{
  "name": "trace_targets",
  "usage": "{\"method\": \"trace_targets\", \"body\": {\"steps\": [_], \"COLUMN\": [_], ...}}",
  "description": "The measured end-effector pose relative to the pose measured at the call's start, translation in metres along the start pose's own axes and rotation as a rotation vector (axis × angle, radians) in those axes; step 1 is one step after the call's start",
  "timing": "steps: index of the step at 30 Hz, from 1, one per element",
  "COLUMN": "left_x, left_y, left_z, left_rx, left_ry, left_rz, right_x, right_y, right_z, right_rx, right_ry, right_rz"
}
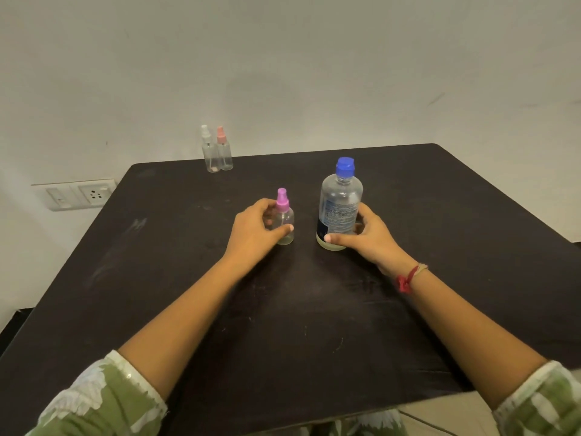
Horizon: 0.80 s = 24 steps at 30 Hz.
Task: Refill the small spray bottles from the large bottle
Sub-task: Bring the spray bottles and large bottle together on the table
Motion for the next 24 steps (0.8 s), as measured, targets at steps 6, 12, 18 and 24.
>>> {"method": "trace_targets", "body": {"steps": [6, 12, 18, 24], "left_x": [-0.009, -0.008, 0.006, 0.074], "left_y": [0.013, 0.014, 0.007, -0.038], "left_z": [-0.012, -0.016, -0.023, 0.009], "left_rx": [-0.056, -0.04, -0.089, -0.041], "left_ry": [-0.084, -0.073, -0.061, 0.296], "left_rz": [-0.017, -0.058, -0.138, -0.176], "right_x": [0.001, 0.001, 0.0, -0.003], "right_y": [-0.004, 0.001, 0.007, -0.005], "right_z": [-0.007, -0.018, -0.026, -0.033], "right_rx": [0.028, 0.017, 0.017, 0.057], "right_ry": [-0.011, -0.033, -0.005, 0.025], "right_rz": [-0.061, -0.016, 0.045, 0.006]}}
Point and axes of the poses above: each hand's wrist, its own z-axis towards the middle knuckle, its own x-axis out of the back of the hand, y = z × x, the point moved 8 cm from there along z, towards the middle knuckle, and after that the axes turned 10 degrees about -x, right-handed, at the moved point
